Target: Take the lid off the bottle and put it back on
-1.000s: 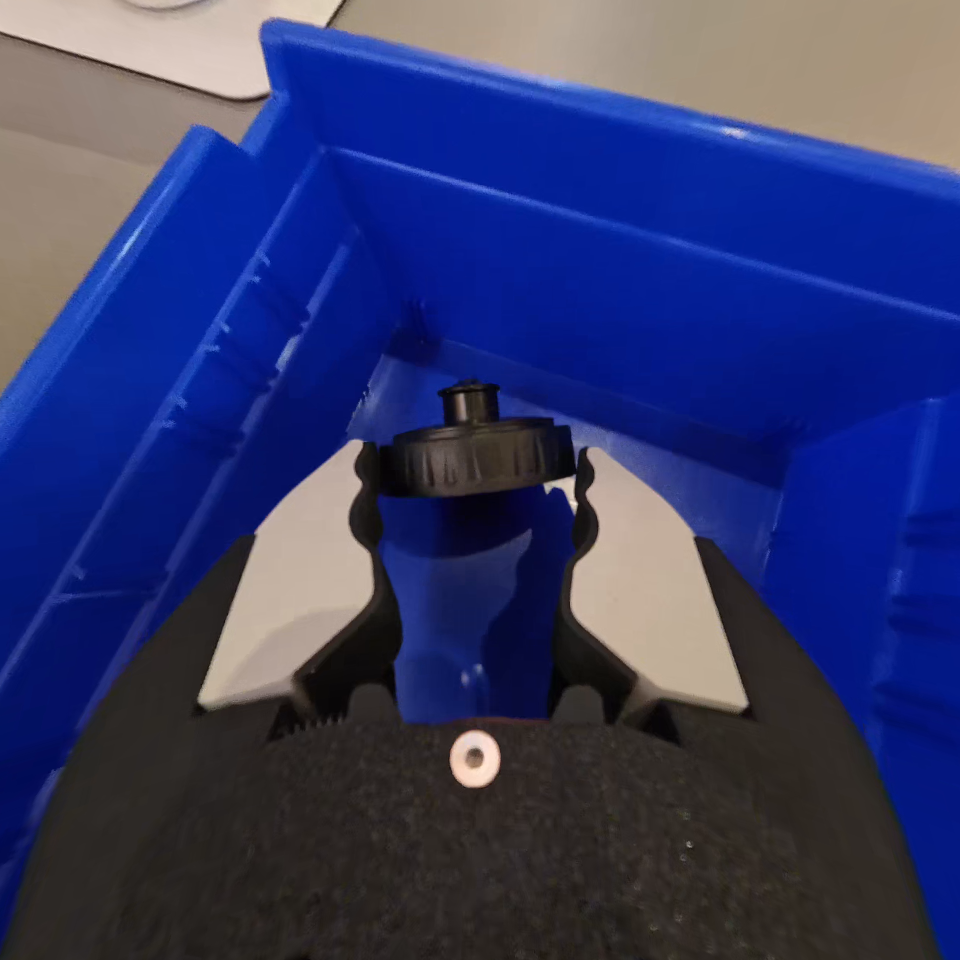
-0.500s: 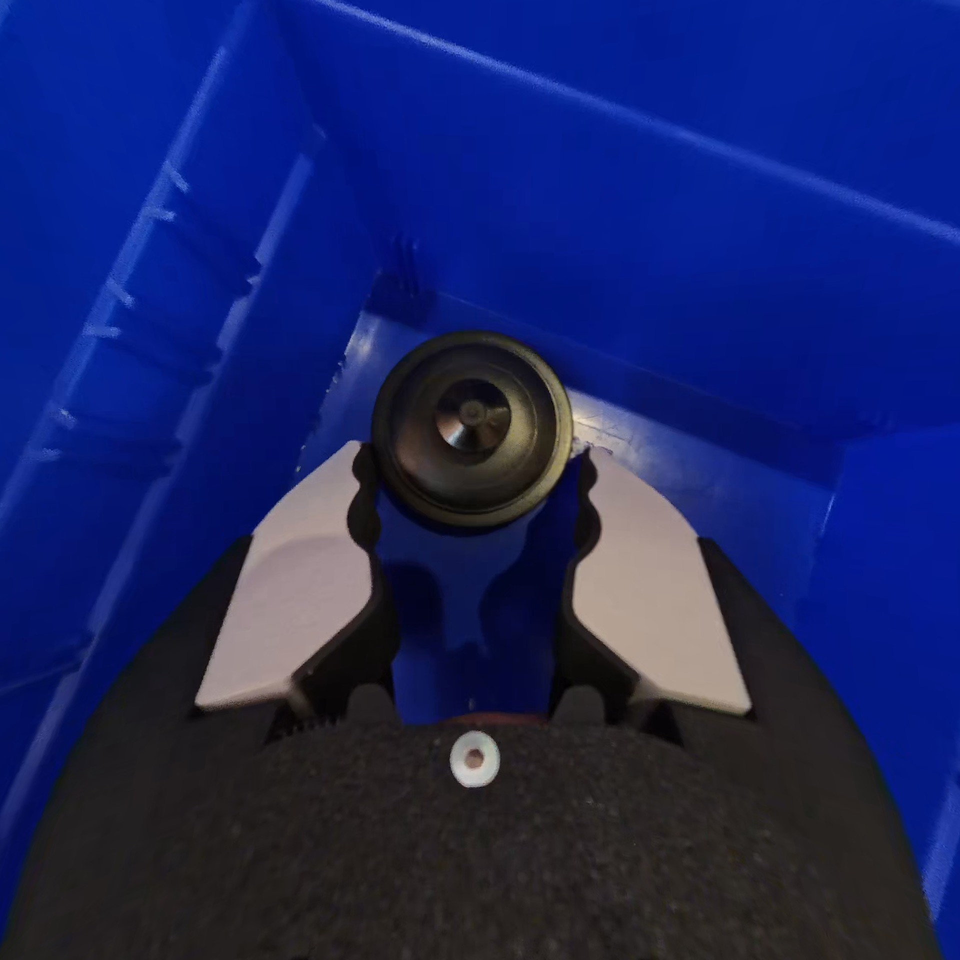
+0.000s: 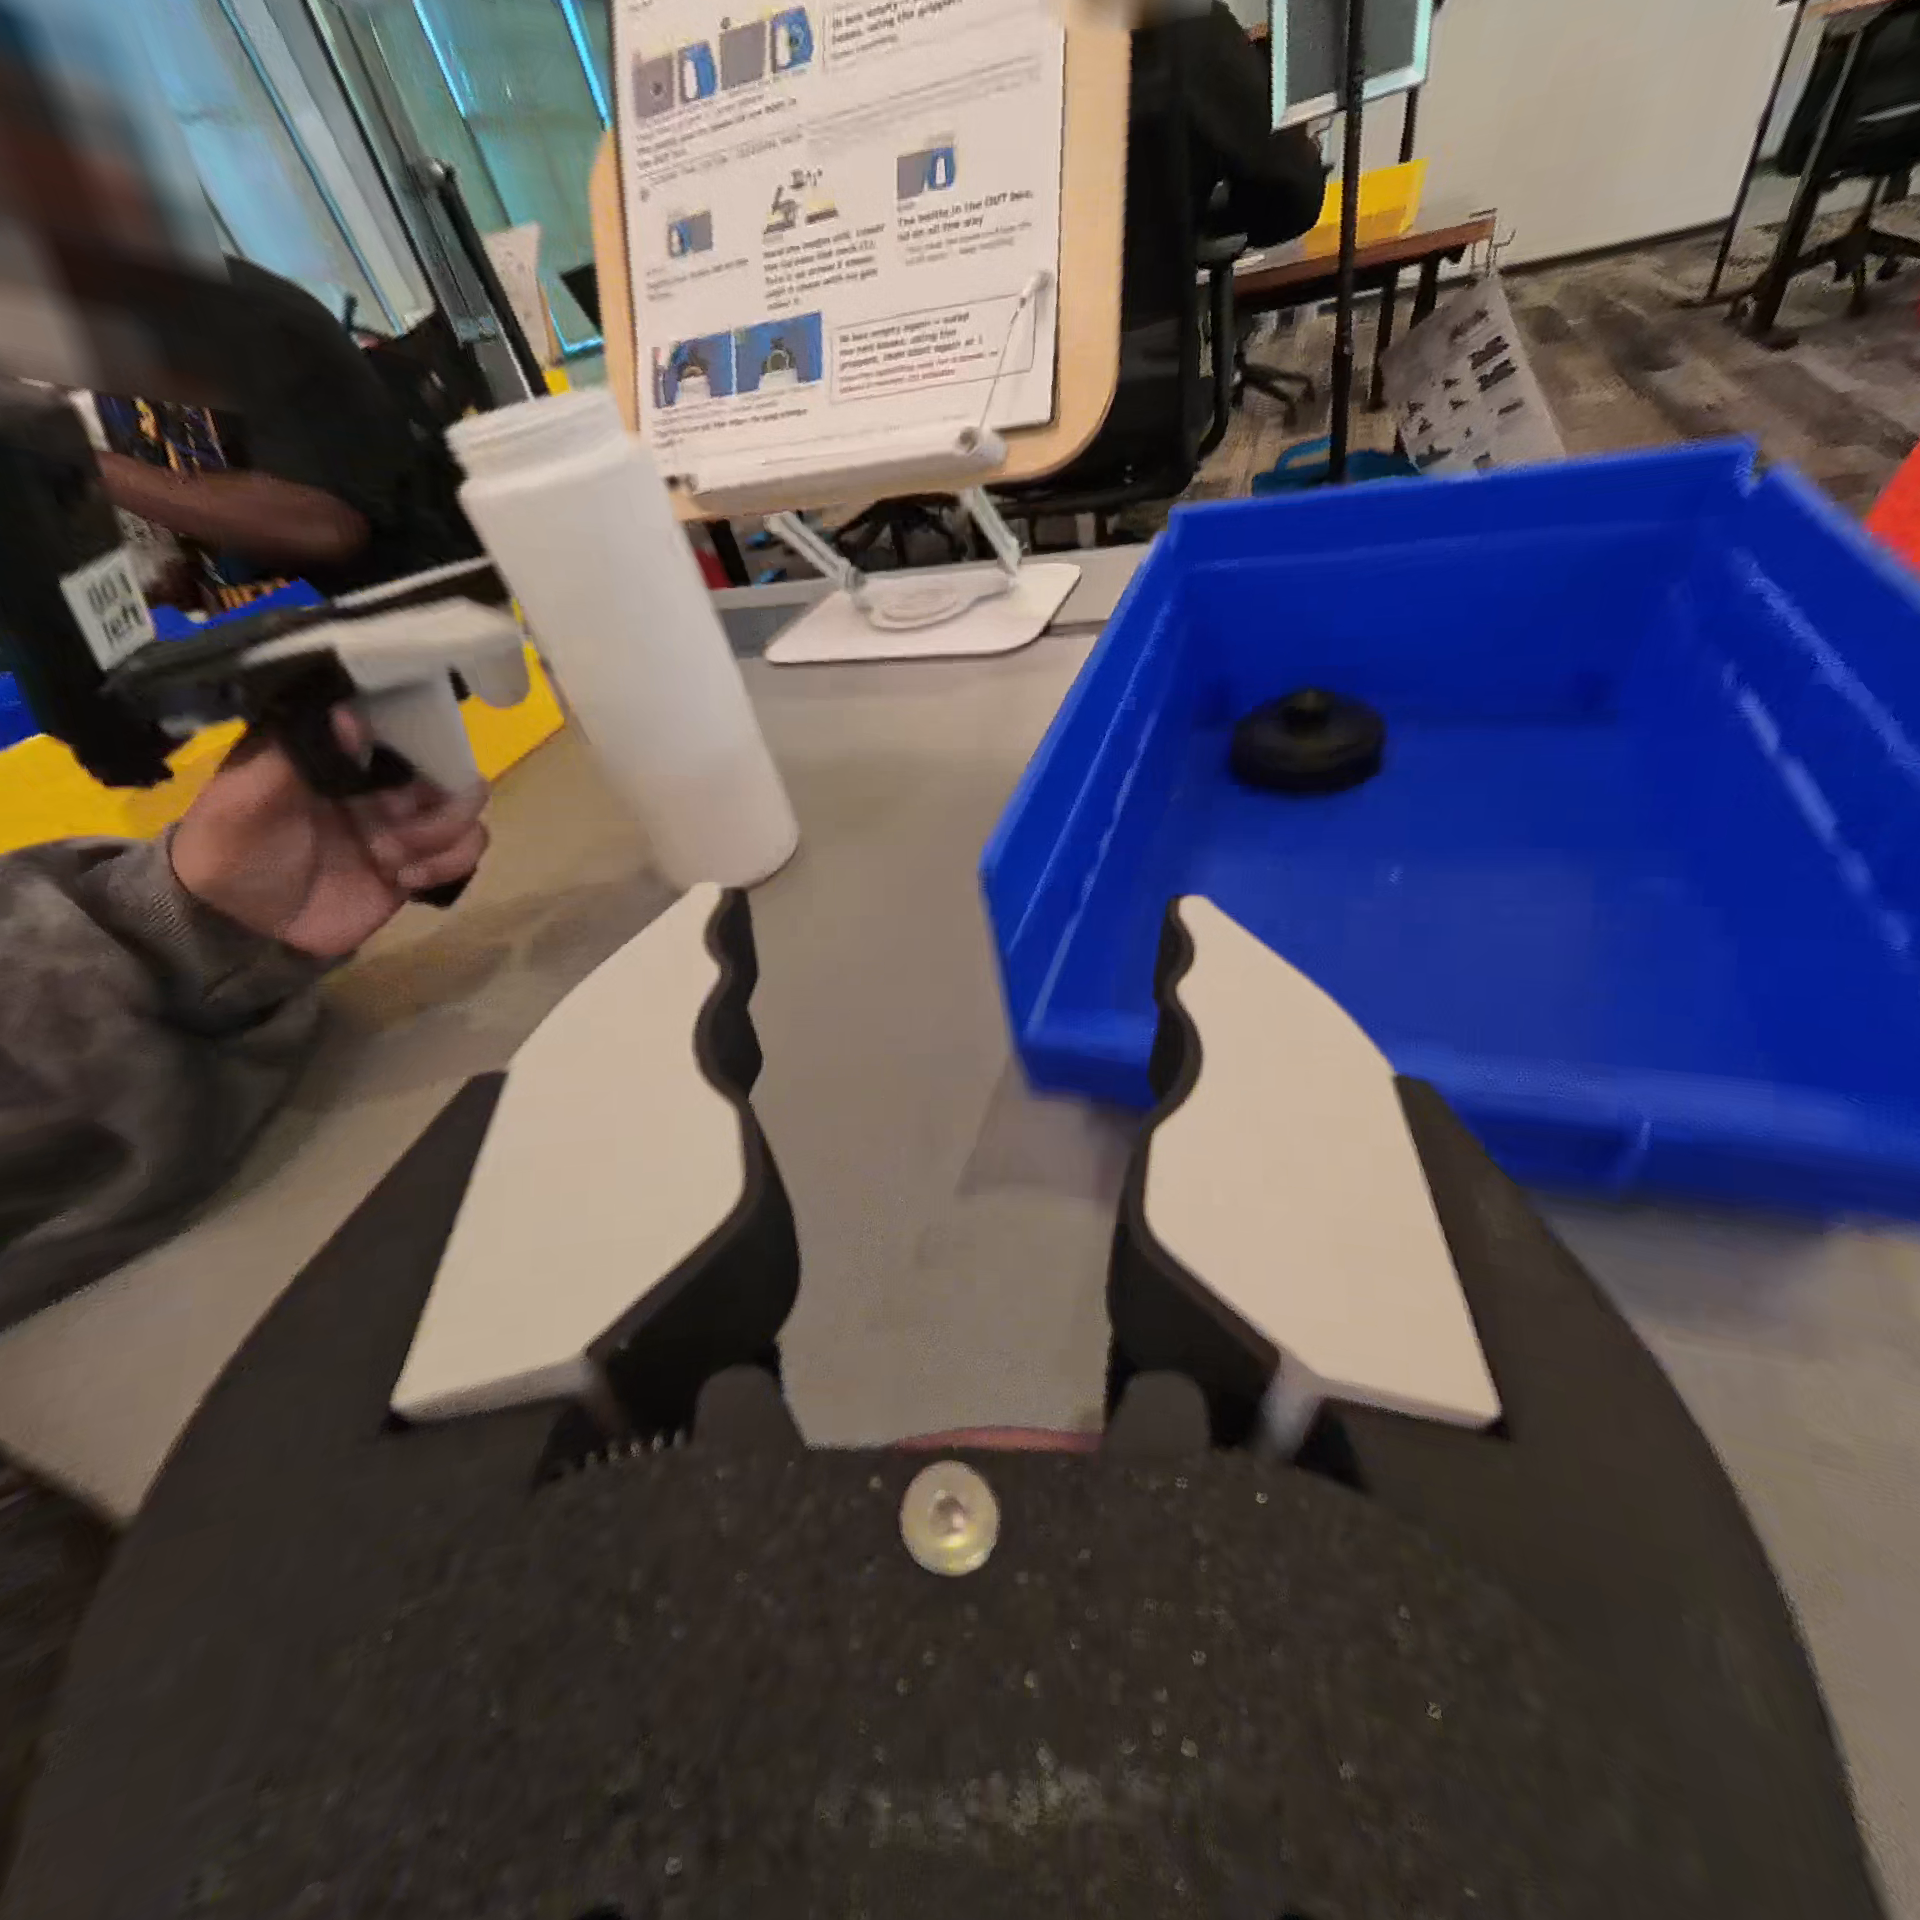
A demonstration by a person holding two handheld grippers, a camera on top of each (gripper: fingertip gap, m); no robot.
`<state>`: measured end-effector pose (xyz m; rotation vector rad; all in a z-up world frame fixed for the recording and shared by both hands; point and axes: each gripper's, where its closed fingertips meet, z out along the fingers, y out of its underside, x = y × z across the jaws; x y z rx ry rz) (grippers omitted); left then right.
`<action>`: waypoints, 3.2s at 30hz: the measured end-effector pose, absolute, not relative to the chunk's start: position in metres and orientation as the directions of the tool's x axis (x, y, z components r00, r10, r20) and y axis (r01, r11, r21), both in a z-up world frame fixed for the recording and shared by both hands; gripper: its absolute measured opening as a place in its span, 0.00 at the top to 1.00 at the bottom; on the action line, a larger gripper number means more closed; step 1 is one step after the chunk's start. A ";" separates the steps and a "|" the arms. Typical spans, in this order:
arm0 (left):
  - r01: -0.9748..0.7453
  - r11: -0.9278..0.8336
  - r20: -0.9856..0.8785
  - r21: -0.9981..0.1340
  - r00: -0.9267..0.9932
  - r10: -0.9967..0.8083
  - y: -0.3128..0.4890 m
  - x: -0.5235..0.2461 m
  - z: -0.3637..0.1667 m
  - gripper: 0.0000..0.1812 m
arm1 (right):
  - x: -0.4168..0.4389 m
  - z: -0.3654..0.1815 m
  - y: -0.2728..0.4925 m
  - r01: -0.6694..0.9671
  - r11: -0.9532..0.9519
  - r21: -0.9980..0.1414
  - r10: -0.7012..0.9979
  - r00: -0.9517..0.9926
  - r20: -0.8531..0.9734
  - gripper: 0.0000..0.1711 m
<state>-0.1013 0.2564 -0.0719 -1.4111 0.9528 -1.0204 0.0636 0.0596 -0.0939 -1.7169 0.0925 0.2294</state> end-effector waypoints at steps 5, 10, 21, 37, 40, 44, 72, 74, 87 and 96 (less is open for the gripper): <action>-0.095 -0.290 0.225 -0.952 0.425 -0.877 0.197 -0.167 -0.072 0.49 | 0.019 -0.120 0.011 -0.277 -0.178 -0.944 0.124 0.946 -0.301 0.56; -0.034 -0.403 0.328 -0.915 0.518 -0.790 0.120 -0.234 -0.099 0.51 | -0.009 -0.130 0.031 -0.074 -0.214 -0.974 0.225 0.967 -0.123 0.53; -0.035 -0.342 0.268 -0.939 0.548 -0.792 0.080 -0.268 -0.102 0.54 | -0.086 -0.084 0.259 0.002 -0.157 -0.988 0.334 0.941 -0.051 0.35; -0.039 -0.429 0.358 -0.902 0.487 -0.797 0.076 -0.261 -0.108 0.56 | 0.048 0.043 0.178 -0.223 -0.255 -0.941 0.264 0.920 -0.290 0.49; -0.090 -0.412 0.330 -0.907 0.458 -0.826 0.071 -0.246 -0.110 0.56 | 0.142 0.027 0.167 -0.376 -0.397 -0.837 0.036 0.905 -0.424 0.49; -0.152 -0.390 0.298 -0.908 0.419 -0.858 0.062 -0.231 -0.116 0.56 | 0.204 -0.055 0.175 -0.585 -0.601 -0.544 -0.214 0.774 -0.596 0.49; -0.148 -0.007 -0.114 -0.989 0.792 -0.600 0.139 -0.339 -0.076 0.54 | 0.102 0.011 0.118 0.084 -0.214 -0.973 -0.039 0.995 0.095 0.54; -0.159 0.010 -0.139 -0.987 0.834 -0.534 0.150 -0.357 -0.074 0.55 | 0.075 -0.012 0.077 0.110 -0.134 -0.985 -0.004 0.994 0.111 0.63; -0.145 -0.160 -0.032 -0.976 0.831 -0.555 0.170 -0.358 -0.104 0.60 | 0.057 -0.140 0.017 -0.021 -0.305 -0.952 0.008 1.000 -0.025 0.64; -0.213 -0.153 -0.090 -0.965 0.817 -0.569 0.165 -0.352 -0.113 0.60 | 0.062 -0.140 0.018 -0.148 -0.287 -0.946 0.007 0.988 -0.157 0.66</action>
